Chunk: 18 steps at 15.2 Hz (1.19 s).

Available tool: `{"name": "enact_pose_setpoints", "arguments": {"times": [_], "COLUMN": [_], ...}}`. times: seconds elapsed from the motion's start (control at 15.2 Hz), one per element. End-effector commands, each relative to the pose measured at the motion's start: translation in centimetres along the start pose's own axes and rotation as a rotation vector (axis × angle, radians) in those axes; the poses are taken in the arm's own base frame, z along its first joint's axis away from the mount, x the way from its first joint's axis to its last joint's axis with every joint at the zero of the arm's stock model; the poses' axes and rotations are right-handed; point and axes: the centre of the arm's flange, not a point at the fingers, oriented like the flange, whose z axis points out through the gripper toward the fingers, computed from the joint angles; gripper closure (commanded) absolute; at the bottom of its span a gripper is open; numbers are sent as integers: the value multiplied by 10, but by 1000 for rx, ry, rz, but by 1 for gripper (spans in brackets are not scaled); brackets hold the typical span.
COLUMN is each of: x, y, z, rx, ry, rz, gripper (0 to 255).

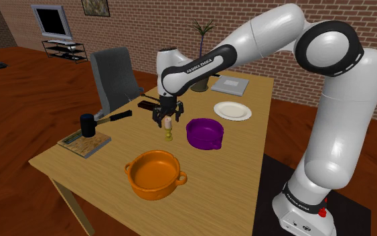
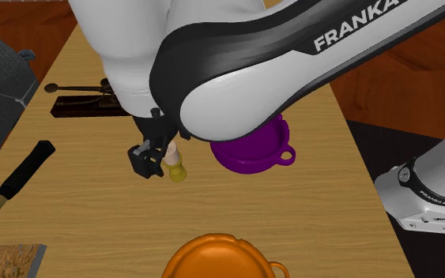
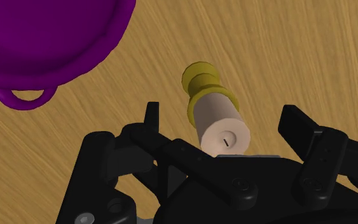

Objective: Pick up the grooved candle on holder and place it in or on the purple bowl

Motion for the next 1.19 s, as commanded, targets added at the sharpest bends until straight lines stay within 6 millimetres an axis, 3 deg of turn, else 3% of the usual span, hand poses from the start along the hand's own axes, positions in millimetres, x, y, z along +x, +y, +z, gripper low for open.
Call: {"name": "enact_pose_setpoints", "arguments": {"times": [0.0,0.4,0.46,1.12], "x": [0,0,0,0], "y": [0,0,0,0], "z": [3,3,3,-3], "rx": [0,0,0,0], "ry": [1,1,1,1], "rz": [0,0,0,0], "gripper": [0,0,255,255]}}
